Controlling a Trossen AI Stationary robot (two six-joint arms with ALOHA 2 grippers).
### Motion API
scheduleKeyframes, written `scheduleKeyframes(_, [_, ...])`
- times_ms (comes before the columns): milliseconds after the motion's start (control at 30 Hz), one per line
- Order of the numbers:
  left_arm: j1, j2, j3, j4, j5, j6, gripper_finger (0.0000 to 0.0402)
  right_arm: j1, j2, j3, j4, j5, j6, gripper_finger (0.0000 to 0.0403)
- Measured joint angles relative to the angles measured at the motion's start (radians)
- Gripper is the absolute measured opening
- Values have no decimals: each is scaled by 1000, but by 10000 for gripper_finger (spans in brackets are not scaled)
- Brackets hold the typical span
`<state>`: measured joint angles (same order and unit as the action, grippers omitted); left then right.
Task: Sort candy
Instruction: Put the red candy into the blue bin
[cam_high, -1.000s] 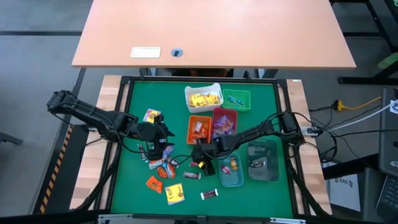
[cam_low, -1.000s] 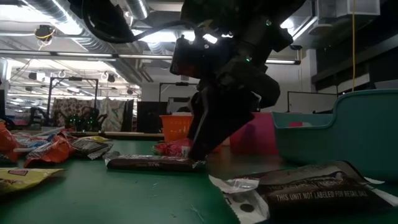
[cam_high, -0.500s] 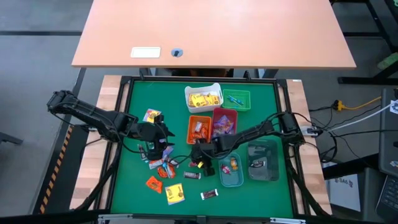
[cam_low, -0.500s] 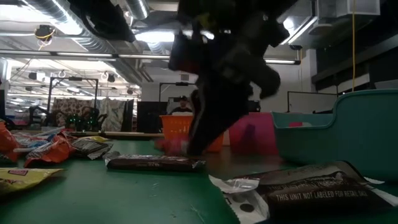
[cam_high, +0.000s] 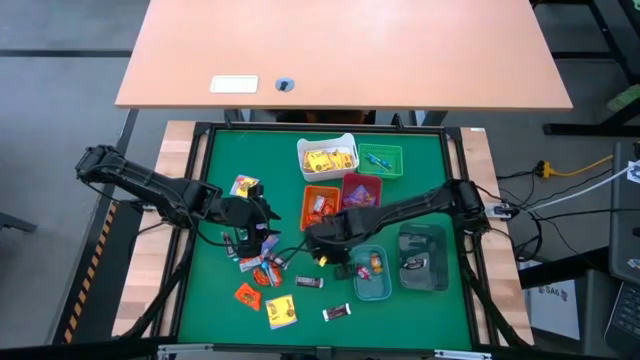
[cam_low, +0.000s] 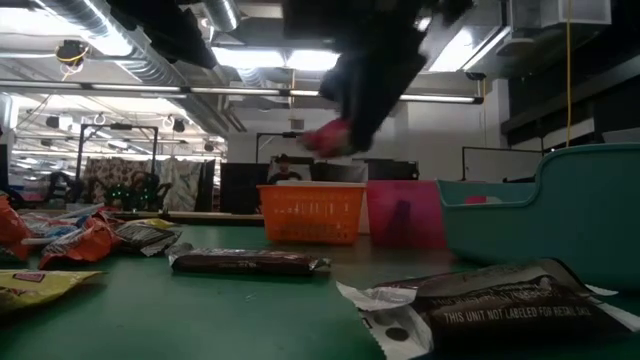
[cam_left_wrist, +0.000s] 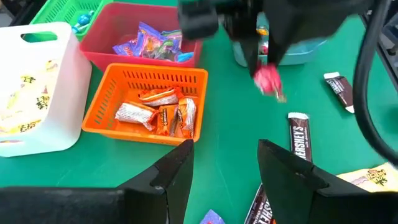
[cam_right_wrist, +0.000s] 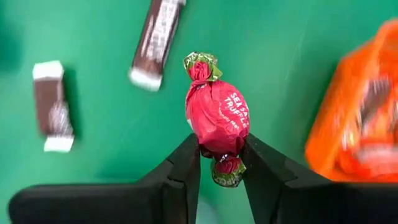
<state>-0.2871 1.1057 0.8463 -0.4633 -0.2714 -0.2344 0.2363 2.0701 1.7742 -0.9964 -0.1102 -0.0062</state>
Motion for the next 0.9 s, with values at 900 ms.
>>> scheduleKeyframes(900, [-259,75,1,-138,283,-152,166,105,6,80,-493,-134,86,175])
